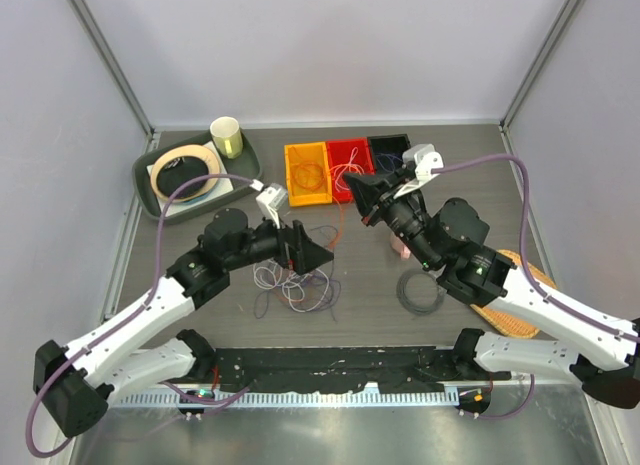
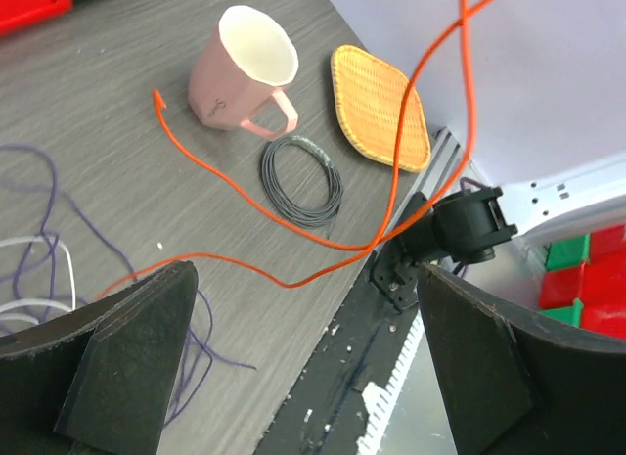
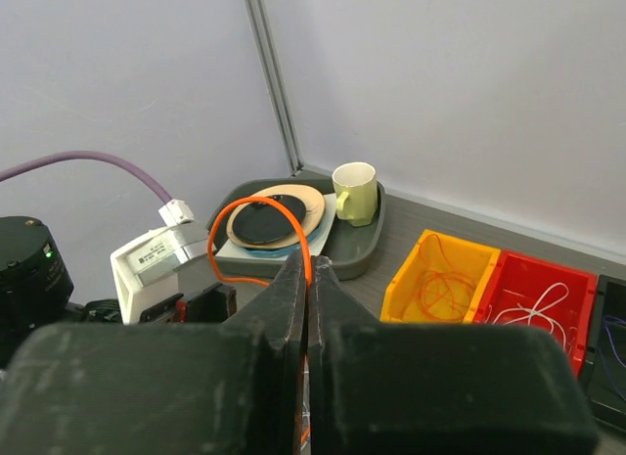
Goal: Untangle the cables
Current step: Untie the cable.
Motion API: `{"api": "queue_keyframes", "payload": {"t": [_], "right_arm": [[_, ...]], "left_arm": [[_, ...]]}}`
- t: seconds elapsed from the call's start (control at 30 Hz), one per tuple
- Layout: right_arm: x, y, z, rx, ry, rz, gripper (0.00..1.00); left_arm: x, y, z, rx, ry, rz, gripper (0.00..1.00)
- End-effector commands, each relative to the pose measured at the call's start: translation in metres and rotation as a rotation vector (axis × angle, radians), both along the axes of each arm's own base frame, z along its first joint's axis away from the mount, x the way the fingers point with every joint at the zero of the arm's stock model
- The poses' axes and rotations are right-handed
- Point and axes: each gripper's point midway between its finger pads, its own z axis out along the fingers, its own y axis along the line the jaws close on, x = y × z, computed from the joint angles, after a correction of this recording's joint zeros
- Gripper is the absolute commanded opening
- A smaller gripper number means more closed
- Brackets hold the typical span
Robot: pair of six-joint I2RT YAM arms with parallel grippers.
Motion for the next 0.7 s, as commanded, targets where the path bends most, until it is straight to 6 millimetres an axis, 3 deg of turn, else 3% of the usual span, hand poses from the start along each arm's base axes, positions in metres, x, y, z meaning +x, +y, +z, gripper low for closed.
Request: {"api": "queue_keyframes", "payload": {"t": [0.0,0.13,0.27,0.37,0.43,0.47,0.53,0.67], "right_arm": [[-0.009,-0.02,0.032,0.078,-0.033,-0.02,0.01],[-0.009,-0.018,0.031,0.08,-0.025,-0.013,0.01],[-0.009,-0.013,0.028,0.075,-0.016,-0.001,0.01],[-0.008,-0.01,0.025,0.069,-0.014,0.01,0.01],[-0.008,-0.007,0.024,0.067,-0.009,0.014,0.01],[-0.008,-0.007,0.023,0.067,-0.008,0.016,0.01],[-0.006,-0.013,0.024,0.069,-0.003,-0.011,0.01],[0.005,-0.04,0.021,0.054,-0.009,-0.157,0.01]], "left_arm": [[0.0,-0.023,0.024,-0.02,-0.194,-0.126,0.98],[0.015,-0.03,0.036,-0.001,-0.248,-0.078,0.97],[0.025,-0.041,0.032,0.03,-0.245,-0.053,0.96],[0.036,-0.048,0.027,0.062,-0.222,-0.002,0.77],[0.05,-0.045,0.023,0.084,-0.206,0.081,0.59],[0.053,-0.043,0.022,0.091,-0.193,0.107,0.38],[0.057,-0.033,0.018,0.123,-0.163,0.169,0.04],[0.083,0.017,0.027,0.177,-0.134,0.484,0.0]]}}
